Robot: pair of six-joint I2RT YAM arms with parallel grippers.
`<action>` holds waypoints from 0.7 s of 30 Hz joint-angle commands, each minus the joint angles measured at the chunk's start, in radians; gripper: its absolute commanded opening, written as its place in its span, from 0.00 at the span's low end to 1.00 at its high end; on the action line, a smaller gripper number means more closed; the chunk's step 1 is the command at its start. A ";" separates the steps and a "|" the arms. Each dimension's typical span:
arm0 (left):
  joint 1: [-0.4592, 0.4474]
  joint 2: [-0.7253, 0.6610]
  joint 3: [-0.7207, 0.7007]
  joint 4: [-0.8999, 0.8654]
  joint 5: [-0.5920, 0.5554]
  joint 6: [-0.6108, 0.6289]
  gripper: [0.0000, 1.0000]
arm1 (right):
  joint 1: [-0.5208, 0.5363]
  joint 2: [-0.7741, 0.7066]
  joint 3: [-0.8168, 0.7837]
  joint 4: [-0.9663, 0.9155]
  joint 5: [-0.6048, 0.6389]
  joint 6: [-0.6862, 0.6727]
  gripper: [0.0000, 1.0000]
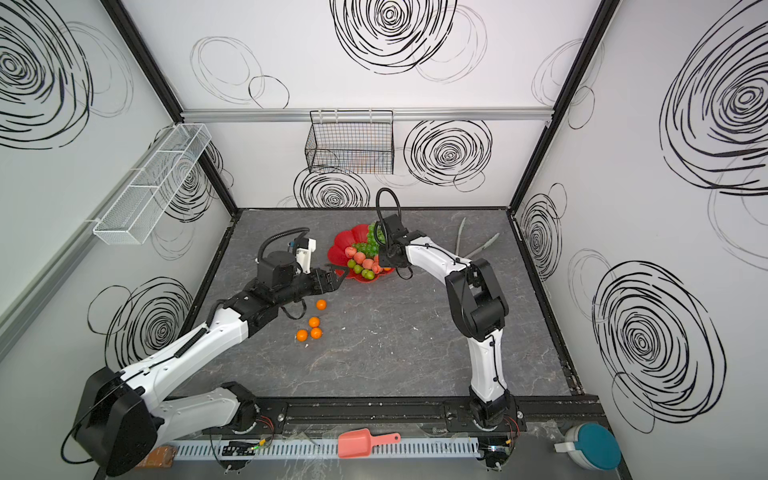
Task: Arrange fruit in a fruit bowl
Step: Place the fruit in the fruit bowl.
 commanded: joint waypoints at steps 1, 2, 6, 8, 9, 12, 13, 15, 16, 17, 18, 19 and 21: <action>0.018 -0.069 -0.008 -0.066 -0.027 0.031 0.96 | 0.015 -0.114 -0.047 0.034 0.017 -0.010 0.43; 0.025 -0.089 -0.013 -0.087 -0.031 0.033 0.96 | 0.024 -0.135 -0.074 0.055 0.019 -0.007 0.43; 0.059 -0.164 -0.038 -0.157 -0.036 0.033 0.96 | 0.066 -0.235 -0.201 0.163 0.029 0.021 0.44; 0.075 -0.196 -0.052 -0.184 -0.032 0.033 0.96 | 0.092 -0.269 -0.248 0.207 0.019 0.037 0.46; 0.083 -0.213 -0.059 -0.197 -0.030 0.033 0.96 | 0.110 -0.283 -0.267 0.225 0.017 0.038 0.47; 0.098 -0.246 -0.073 -0.238 -0.032 0.034 0.96 | 0.176 -0.299 -0.293 0.254 0.041 0.008 0.49; 0.102 -0.254 -0.075 -0.252 -0.035 0.036 0.96 | 0.199 -0.301 -0.295 0.257 0.059 -0.001 0.49; 0.107 -0.268 -0.081 -0.285 -0.039 0.039 0.96 | 0.241 -0.298 -0.291 0.247 0.082 -0.003 0.49; 0.109 -0.277 -0.082 -0.296 -0.042 0.039 0.96 | 0.255 -0.296 -0.294 0.250 0.079 0.001 0.49; 0.110 -0.287 -0.086 -0.311 -0.047 0.039 0.96 | 0.271 -0.297 -0.302 0.260 0.074 0.003 0.49; 0.112 -0.297 -0.090 -0.326 -0.052 0.036 0.96 | 0.285 -0.297 -0.307 0.268 0.071 0.004 0.49; 0.115 -0.306 -0.094 -0.340 -0.059 0.033 0.96 | 0.298 -0.294 -0.310 0.272 0.071 0.005 0.48; 0.129 -0.324 -0.101 -0.381 -0.076 0.021 0.96 | 0.330 -0.280 -0.305 0.272 0.066 0.009 0.48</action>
